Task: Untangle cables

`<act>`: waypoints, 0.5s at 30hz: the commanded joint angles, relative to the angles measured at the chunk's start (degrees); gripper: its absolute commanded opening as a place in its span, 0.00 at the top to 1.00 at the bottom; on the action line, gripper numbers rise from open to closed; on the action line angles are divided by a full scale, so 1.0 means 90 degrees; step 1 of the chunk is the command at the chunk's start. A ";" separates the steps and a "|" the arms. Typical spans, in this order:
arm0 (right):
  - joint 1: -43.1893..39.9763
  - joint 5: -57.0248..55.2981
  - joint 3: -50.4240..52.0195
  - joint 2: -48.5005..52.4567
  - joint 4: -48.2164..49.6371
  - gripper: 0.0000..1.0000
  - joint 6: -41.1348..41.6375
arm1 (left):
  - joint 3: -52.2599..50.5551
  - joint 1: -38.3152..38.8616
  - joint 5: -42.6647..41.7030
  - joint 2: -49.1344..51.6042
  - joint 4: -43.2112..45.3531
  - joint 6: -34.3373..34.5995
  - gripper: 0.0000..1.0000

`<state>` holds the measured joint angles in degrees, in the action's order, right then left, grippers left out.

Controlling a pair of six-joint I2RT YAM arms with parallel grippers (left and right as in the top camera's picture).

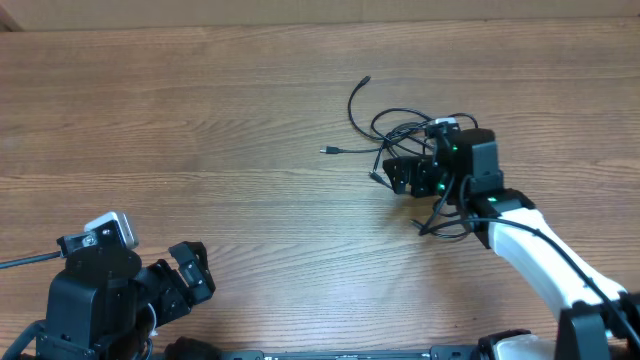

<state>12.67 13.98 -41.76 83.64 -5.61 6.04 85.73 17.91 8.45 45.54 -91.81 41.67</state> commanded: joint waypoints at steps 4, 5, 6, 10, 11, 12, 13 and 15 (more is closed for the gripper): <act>0.0342 -0.1681 -0.0036 0.0522 0.0542 0.06 -0.0814 | 0.0015 0.0024 0.0107 0.0017 -0.0012 0.0039 0.00; 0.0350 -0.1902 -0.0039 0.0593 0.0622 0.06 -0.0935 | 0.0015 0.0024 0.0107 0.0017 -0.0012 0.0039 0.00; 0.0347 -0.1984 -0.0049 0.0651 0.0675 0.06 -0.1054 | 0.0015 0.0024 0.0107 0.0017 -0.0012 0.0039 0.00; 0.0347 -0.2125 -0.0143 0.0818 0.0787 0.10 -0.1654 | 0.0015 0.0024 0.0107 0.0017 -0.0012 0.0039 0.00; 0.0347 -0.2147 -0.0175 0.0874 0.0814 0.13 -0.1853 | 0.0015 0.0024 0.0107 0.0017 -0.0012 0.0039 0.01; 0.0347 -0.2215 -0.0214 0.0976 0.0879 0.16 -0.1945 | 0.0015 0.0024 0.0107 0.0017 -0.0012 0.0039 0.00; 0.0350 -0.2266 -0.0240 0.1047 0.0901 0.17 -0.1943 | 0.0015 0.0024 0.0107 0.0017 -0.0012 0.0039 0.00; 0.0357 -0.2210 -0.0262 0.1231 0.0899 0.20 -0.1940 | 0.0015 0.0024 0.0107 0.0017 -0.0012 0.0039 0.00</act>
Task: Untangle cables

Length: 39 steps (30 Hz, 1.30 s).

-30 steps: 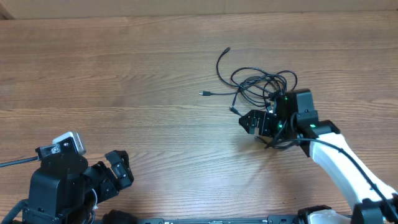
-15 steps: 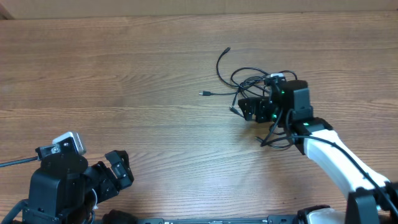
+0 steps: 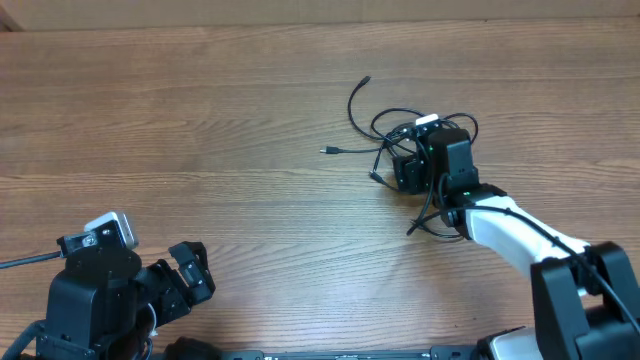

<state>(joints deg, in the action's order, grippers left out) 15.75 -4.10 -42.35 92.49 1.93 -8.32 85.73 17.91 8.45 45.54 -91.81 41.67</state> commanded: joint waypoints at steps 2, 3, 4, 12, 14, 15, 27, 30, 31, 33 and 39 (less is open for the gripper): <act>0.0119 -0.0158 -0.0197 0.0447 0.0007 0.24 -0.0347 | 0.0015 0.0024 0.0107 0.0017 -0.0012 0.0039 0.00; 0.0189 -0.0158 -0.0197 0.0529 -0.0005 0.26 -0.0347 | 0.0015 0.0024 0.0107 0.0017 -0.0015 0.0039 0.00; 0.0270 -0.0155 -0.0197 0.0610 -0.0005 0.28 -0.0347 | 0.0015 0.0024 0.0107 0.0017 -0.0012 0.0039 0.00; 0.0627 -0.0384 -0.0197 0.1032 0.0238 0.53 -0.0083 | 0.0015 0.0024 0.0107 0.0017 -0.0012 0.0039 0.00; 0.0566 -0.0415 -0.0197 0.1035 0.0240 0.73 0.0262 | 0.0015 0.0024 0.0107 0.0017 -0.0012 0.0039 0.01; 0.0537 -0.0415 -0.0206 0.1018 0.0236 0.83 0.0495 | 0.0015 0.0024 0.0107 0.0017 -0.0012 0.0039 0.00; 0.0588 0.0845 -0.1625 -0.0850 -0.1853 0.96 0.1843 | 0.0015 0.0024 0.0107 0.0017 -0.0012 0.0039 0.01; 0.0568 0.1851 -0.2098 -0.1588 -0.2334 0.96 0.2288 | 0.0015 0.0024 0.0107 0.0017 -0.0012 0.0039 0.01; 0.0571 0.2178 -0.2193 -0.1821 -0.2431 0.96 0.2285 | 0.0015 0.0024 0.0107 0.0017 -0.0015 0.0039 0.00; 0.0571 0.2939 -0.2268 -0.2310 -0.2528 0.96 0.2288 | 0.0015 0.0024 0.0107 0.0017 -0.0012 0.0039 0.00; 0.0578 0.4041 -0.2266 -0.3016 -0.3689 0.96 0.2387 | 0.0015 0.0024 0.0107 0.0017 -0.0012 0.0039 0.00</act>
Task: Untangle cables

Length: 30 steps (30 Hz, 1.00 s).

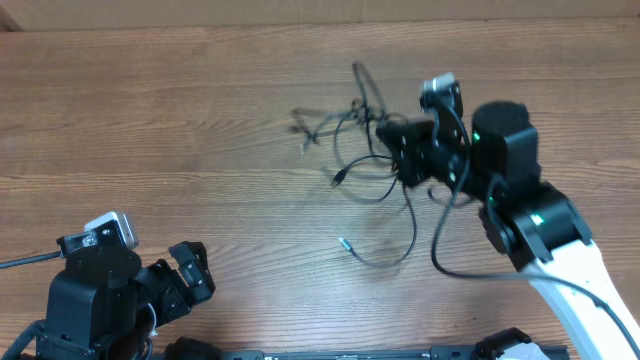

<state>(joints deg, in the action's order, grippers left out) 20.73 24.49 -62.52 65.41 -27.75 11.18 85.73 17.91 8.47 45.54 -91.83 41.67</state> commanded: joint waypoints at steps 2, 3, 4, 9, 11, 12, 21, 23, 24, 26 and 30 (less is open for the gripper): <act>0.0024 0.0867 -0.0019 0.0007 -0.0950 0.96 0.0282 | 0.0015 0.0024 0.0104 0.0017 -0.0010 0.0039 0.00; 0.0024 0.0867 -0.0012 0.0032 -0.1246 0.96 0.0282 | 0.0015 0.0024 0.0104 0.0017 -0.0010 0.0039 0.00; 0.0024 0.0867 -0.0012 0.0053 -0.1472 0.96 0.0282 | 0.0015 0.0024 0.0104 0.0017 -0.0010 0.0039 0.00; 0.0024 0.1032 -0.0012 0.0109 -0.1996 0.96 0.0279 | 0.0015 0.0024 0.0104 0.0017 -0.0012 0.0039 0.00; 0.0024 0.1511 -0.0012 0.0109 -0.1841 0.96 0.0274 | 0.0015 0.0024 0.0104 0.0017 -0.0012 0.0039 0.00; 0.0024 0.1906 -0.0012 0.0112 -0.1664 0.96 0.0255 | 0.0015 0.0024 0.0104 0.0017 -0.0010 0.0039 0.01; 0.0080 0.3327 -0.0012 0.0121 -0.0661 0.96 0.0459 | 0.0015 0.0024 0.0121 0.0017 0.0170 0.0039 0.00; 0.0175 0.3342 -0.0012 0.0121 -0.0775 0.96 0.0452 | 0.0015 0.0024 0.0121 0.0022 0.0180 0.0039 0.00; 0.0243 0.3342 -0.0012 0.0124 -0.0852 0.96 0.0452 | 0.0015 0.0024 0.0121 0.0022 0.0180 0.0039 0.00; 0.0367 0.3339 -0.0012 0.0124 -0.0957 0.96 0.0452 | 0.0015 0.0024 0.0121 0.0022 0.0192 0.0039 0.00; 0.0607 0.3339 -0.0012 0.0124 -0.0945 0.96 0.0454 | 0.0015 0.0024 0.0126 0.0022 0.0216 0.0039 0.00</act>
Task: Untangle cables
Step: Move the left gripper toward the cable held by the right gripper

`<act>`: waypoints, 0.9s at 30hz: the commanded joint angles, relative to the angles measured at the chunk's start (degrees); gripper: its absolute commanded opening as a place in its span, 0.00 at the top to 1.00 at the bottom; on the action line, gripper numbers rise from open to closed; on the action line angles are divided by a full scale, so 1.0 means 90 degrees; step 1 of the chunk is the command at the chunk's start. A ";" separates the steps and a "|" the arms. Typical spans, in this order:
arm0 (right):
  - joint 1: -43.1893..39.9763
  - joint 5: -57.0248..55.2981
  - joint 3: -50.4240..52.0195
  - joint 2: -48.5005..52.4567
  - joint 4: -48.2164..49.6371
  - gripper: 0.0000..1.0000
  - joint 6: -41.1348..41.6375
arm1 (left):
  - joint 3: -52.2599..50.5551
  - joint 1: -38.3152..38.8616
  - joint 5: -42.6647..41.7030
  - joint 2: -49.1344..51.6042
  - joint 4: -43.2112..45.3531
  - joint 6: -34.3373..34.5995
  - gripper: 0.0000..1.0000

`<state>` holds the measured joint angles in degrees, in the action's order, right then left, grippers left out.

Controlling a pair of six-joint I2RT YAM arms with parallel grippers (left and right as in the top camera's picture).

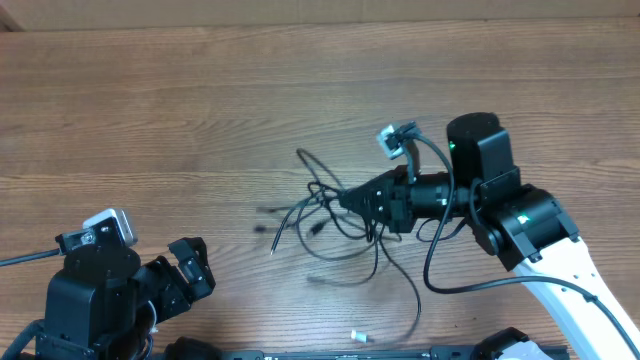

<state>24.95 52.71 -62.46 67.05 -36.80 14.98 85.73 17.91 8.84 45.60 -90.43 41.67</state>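
A tangle of thin black cables [322,215] hangs blurred at the table's middle. Loose ends trail left [272,248], and a long loop [412,300] runs toward the front edge. A small pale connector [358,338] lies near that edge. My right gripper [362,200] points left and is shut on the tangle's right side, holding it above the wood. My left gripper [193,270] rests at the front left, far from the cables, with nothing in it. How its jaws stand is unclear from above.
Only the brown wooden table [150,120] surrounds the cables. The left arm's base with its grey camera block [100,235] fills the front left corner. A pale strip of wall runs along the table's back edge [300,12].
My right gripper has moved nearer the front and to the left, and the tangle has come with it. The cables now spread lower and further left. The left arm has not moved.
The tangle lay on the table at the back right, with my right gripper low beside it, then down on it. It was then held up in the gripper with strands hanging loose. Now it hangs over the table's middle. The left arm stayed parked.
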 commanded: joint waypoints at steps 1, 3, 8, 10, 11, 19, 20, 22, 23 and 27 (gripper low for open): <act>0.0197 0.0204 -0.0019 -0.0058 0.0085 0.96 0.0032 | 0.0015 0.0024 0.0083 0.0015 0.0078 0.0039 0.00; 0.0265 0.0202 -0.0019 -0.0058 0.0104 0.96 0.0034 | 0.0015 0.0024 0.0168 0.0015 0.0175 0.0039 0.00; 0.0274 0.0061 -0.0019 -0.0058 0.0131 0.96 0.0401 | 0.0015 0.0024 0.0357 0.0022 0.0690 0.0233 0.00; 0.0274 0.0058 -0.0019 -0.0061 0.0155 0.96 0.0488 | 0.0015 0.0024 0.0352 0.0066 0.0750 0.0678 0.01; 0.0274 0.0058 -0.0019 -0.0058 0.0163 0.96 0.0510 | 0.0015 0.0024 0.0352 0.0092 0.0746 0.0831 0.00; 0.0274 0.0061 -0.0019 -0.0061 0.0180 0.96 0.0508 | 0.0015 0.0024 -0.0845 0.0585 0.0816 0.2344 0.02; 0.0274 0.0061 -0.0019 -0.0061 0.0180 0.96 0.0508 | 0.0015 0.0024 -0.1042 0.0690 0.0879 0.2458 0.04; 0.0274 0.0066 -0.0019 -0.0061 0.0175 0.96 0.0508 | 0.0015 0.0024 -0.1447 0.0974 0.1030 0.2470 0.07; 0.0277 0.0066 -0.0019 -0.0061 0.0172 0.96 0.0508 | 0.0015 0.0024 -0.1593 0.1112 0.1056 0.2467 0.06; 0.0274 0.0056 -0.0019 -0.0061 0.0177 0.96 0.0508 | 0.0015 0.0024 -0.2293 0.1744 0.1052 0.2195 0.00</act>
<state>27.20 52.95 -62.46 67.05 -35.64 19.46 85.73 17.91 -4.49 58.41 -81.08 61.19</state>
